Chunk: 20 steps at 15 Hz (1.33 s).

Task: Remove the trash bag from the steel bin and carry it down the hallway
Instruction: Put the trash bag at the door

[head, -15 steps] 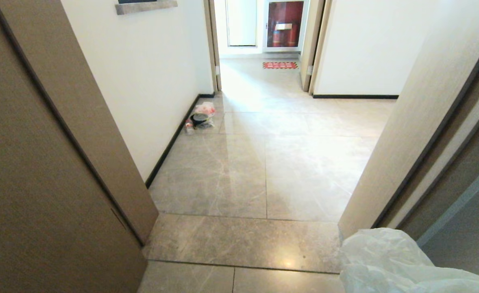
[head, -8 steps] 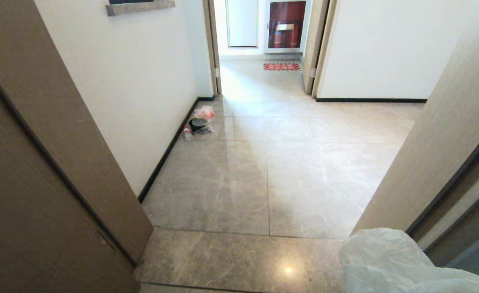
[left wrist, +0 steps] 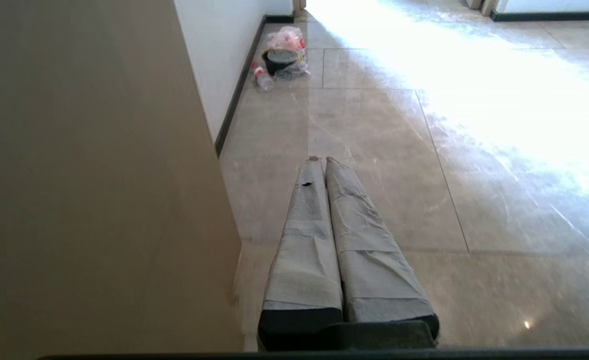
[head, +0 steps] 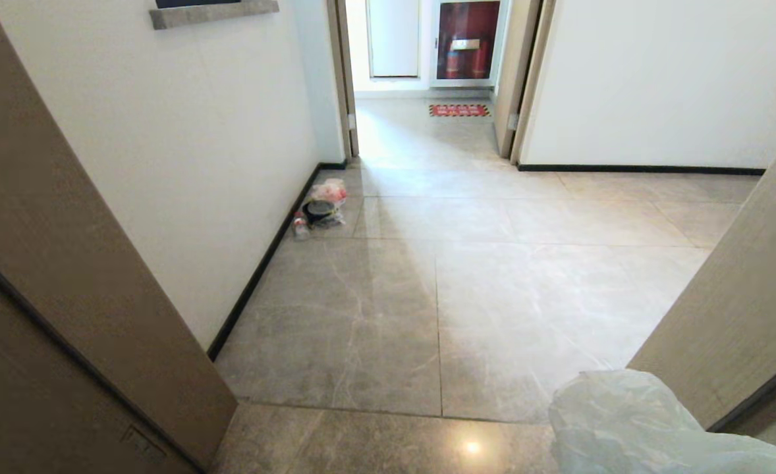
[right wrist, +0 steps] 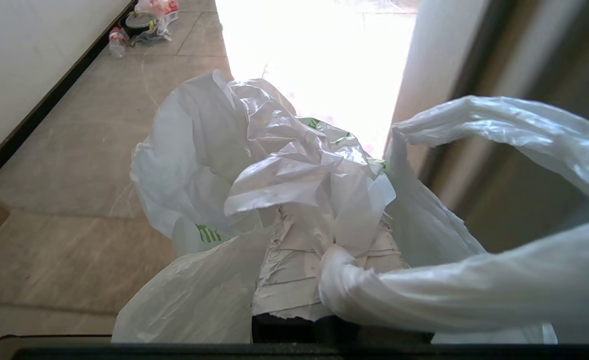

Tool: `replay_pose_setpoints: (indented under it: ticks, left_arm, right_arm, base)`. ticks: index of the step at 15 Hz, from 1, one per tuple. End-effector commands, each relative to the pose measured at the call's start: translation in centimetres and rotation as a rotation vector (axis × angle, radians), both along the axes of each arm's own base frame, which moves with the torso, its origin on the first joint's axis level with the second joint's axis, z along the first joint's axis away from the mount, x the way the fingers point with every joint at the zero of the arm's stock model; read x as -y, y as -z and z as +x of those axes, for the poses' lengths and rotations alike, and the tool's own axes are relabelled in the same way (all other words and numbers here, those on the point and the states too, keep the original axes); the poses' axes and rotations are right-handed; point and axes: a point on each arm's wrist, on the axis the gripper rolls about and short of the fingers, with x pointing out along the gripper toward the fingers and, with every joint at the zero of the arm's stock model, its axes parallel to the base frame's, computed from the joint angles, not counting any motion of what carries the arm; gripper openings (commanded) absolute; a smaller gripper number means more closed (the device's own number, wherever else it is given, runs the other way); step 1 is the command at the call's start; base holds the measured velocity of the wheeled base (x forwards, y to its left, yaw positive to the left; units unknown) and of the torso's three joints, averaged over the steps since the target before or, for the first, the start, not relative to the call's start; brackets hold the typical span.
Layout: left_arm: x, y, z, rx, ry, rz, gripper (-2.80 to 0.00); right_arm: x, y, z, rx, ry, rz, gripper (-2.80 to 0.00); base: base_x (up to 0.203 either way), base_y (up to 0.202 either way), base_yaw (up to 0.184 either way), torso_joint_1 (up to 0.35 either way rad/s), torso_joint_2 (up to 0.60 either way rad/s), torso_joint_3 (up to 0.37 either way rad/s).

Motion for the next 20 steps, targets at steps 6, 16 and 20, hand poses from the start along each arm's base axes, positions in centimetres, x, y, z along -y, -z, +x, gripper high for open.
replay_pose_setpoints:
  ticks: [6, 16, 20]
  left_arm:
    - [0.00, 0.04, 0.00, 0.001, -0.001, -0.001, -2.80]
    - [0.00, 0.04, 0.00, 0.001, 0.000, -0.001, -2.80]
    - [0.00, 0.04, 0.00, 0.001, -0.001, -0.001, -2.80]
  right_arm:
    - [0.00, 0.04, 0.02, -0.002, 0.000, -0.001, -2.80]
    - [-0.01, 0.05, 0.02, -0.004, -0.003, -0.008, -2.80]
    - [-0.01, 0.05, 0.02, -0.004, -0.003, -0.008, -2.80]
  base:
    - [0.193, 0.000, 0.001, 0.004, 0.00, 0.001]
    - [0.192, 0.000, 0.000, 0.003, 0.00, 0.003]
    - [0.194, 0.000, 0.001, 0.003, 0.00, 0.006]
